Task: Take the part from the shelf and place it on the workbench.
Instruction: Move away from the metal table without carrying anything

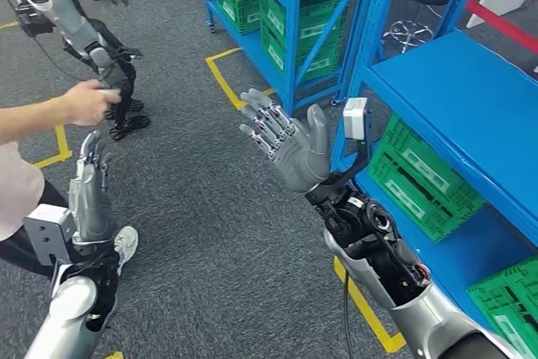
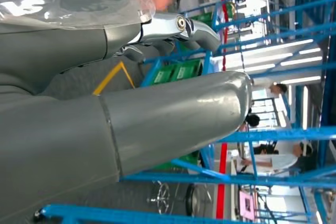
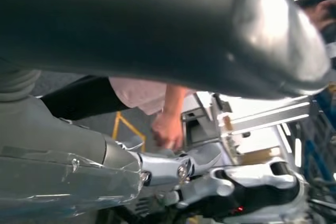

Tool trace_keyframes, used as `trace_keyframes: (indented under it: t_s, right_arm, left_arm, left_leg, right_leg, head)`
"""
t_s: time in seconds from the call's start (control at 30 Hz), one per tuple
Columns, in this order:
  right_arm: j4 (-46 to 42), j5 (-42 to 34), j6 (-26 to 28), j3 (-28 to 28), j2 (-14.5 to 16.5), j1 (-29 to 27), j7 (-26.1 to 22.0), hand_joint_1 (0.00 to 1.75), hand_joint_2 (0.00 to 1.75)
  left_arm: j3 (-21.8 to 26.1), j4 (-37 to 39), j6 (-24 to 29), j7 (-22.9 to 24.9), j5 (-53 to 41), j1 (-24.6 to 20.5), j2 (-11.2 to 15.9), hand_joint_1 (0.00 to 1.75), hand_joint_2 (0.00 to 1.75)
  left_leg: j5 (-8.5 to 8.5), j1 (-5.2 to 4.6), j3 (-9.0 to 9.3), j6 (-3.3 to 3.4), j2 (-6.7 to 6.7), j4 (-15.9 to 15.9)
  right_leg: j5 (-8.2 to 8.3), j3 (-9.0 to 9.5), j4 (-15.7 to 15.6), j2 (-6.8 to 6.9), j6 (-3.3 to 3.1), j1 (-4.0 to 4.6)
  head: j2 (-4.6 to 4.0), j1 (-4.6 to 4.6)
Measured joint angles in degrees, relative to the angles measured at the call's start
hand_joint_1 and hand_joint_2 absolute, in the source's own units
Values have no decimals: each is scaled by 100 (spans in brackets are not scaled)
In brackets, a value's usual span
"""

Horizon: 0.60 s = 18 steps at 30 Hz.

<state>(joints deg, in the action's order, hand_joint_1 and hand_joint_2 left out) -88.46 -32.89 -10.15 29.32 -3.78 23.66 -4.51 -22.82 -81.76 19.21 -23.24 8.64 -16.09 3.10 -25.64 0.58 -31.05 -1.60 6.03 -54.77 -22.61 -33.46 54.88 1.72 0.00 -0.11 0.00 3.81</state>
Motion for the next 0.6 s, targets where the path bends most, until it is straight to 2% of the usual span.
trace_keyframes:
  t_s: [0.03, 0.07, 0.1, 0.13, 0.17, 0.2, 0.23, 0.27, 0.33, 0.37, 0.4, 0.47, 0.5, 0.53, 0.6]
  right_arm:
    - [-8, 0, 0, -1, 1, 12, -3, 0, 0]
    - [-16, 0, -1, 1, 2, 20, -4, 0, 0]
    - [-19, 0, -1, 3, 2, 23, -4, 0, 0]
    - [-17, 0, -1, 7, 2, 17, 0, 0, 0]
    - [-16, 0, -2, 12, 2, 8, 3, 0, 0]
    - [-14, 0, -2, 15, 2, 2, 5, 0, 0]
    - [-13, 0, -5, 17, 2, 1, 5, 0, 0]
    - [-13, -1, -9, 19, 2, 5, 5, 0, 0]
    - [-13, -4, -22, 19, 2, 13, 5, 0, 0]
    - [-13, -5, -31, 20, 2, 16, 4, 0, 0]
    - [-12, -7, -39, 21, 2, 16, 3, 0, 0]
    - [-11, -7, -50, 21, 2, 12, -2, 0, 0]
    - [-11, -7, -51, 17, 2, 10, -6, 0, 0]
    - [-12, -7, -51, 13, 2, 16, -9, 0, 0]
    - [-12, -7, -52, 9, 2, 25, -11, 0, 0]
  left_arm:
    - [0, -1, 0, -1, -2, -5, 0, 0, 0]
    - [0, -2, 0, -2, -3, -6, 1, 0, 0]
    - [0, -2, 0, -2, -4, -1, 4, 0, 0]
    - [0, -1, 1, -2, -4, 8, 9, 0, 0]
    - [0, 1, 4, 0, -4, 19, 15, 0, 0]
    - [0, 1, 10, 1, -3, 26, 21, 0, 0]
    - [0, 2, 19, 4, -4, 29, 25, 0, 0]
    - [0, 2, 28, 9, -4, 28, 27, 0, 0]
    - [0, 1, 40, 18, -6, 20, 29, 0, 0]
    - [0, 1, 44, 24, -8, 18, 30, 0, 0]
    - [0, 0, 50, 27, -12, 15, 30, 0, 0]
    - [0, -1, 61, 34, -21, 13, 28, 0, 0]
    - [0, -1, 65, 34, -24, 10, 25, 0, 0]
    - [0, -1, 67, 34, -25, 7, 21, 0, 0]
    - [0, -2, 68, 33, -25, 12, 15, 0, 0]
  left_leg:
    - [-117, 16, -72, -21, -113, -179]
    - [-281, 28, -216, -33, -273, -488]
    - [-462, 32, -423, -34, -431, -903]
    - [-614, 33, -660, -34, -517, -1339]
    - [-681, 31, -849, -30, -557, -1651]
    - [-641, 29, -946, -21, -575, -1761]
    - [-491, 29, -923, -4, -588, -1626]
    - [-267, 28, -787, 21, -624, -1277]
    - [115, 39, -420, 70, -836, -427]
    - [200, 39, -299, 81, -919, -155]
    - [217, 32, -239, 89, -963, -22]
    - [217, 23, -205, 114, -861, 30]
    - [227, 29, -181, 139, -800, 58]
    - [235, 39, -154, 169, -735, 87]
    - [233, 34, -114, 213, -608, 117]
  right_leg:
    - [15, 10, -19, -67, -40, -9]
    - [26, 20, -34, -127, -71, -18]
    - [30, 17, -37, -189, -92, -14]
    - [33, 14, -36, -257, -107, -7]
    - [33, 13, -36, -330, -115, 0]
    - [34, 15, -35, -408, -119, 8]
    - [35, 20, -34, -487, -121, 13]
    - [36, 26, -31, -564, -121, 15]
    - [31, 17, -14, -701, -106, 17]
    - [32, 0, -5, -764, -84, 15]
    - [33, -20, -2, -822, -54, 5]
    - [44, -46, -13, -917, 20, -14]
    - [20, -70, 15, -855, 50, -10]
    - [-64, -133, 140, -723, 80, -2]
    - [-399, -423, 772, -381, 130, -8]
  head:
    - [0, -14]
    - [0, -43]
    - [0, -82]
    - [0, -115]
    - [0, -146]
    - [0, -170]
    - [0, -191]
    - [0, -206]
    - [0, -235]
    - [0, -238]
    - [0, -238]
    - [0, -229]
    - [0, -226]
    - [0, -201]
    - [0, -139]
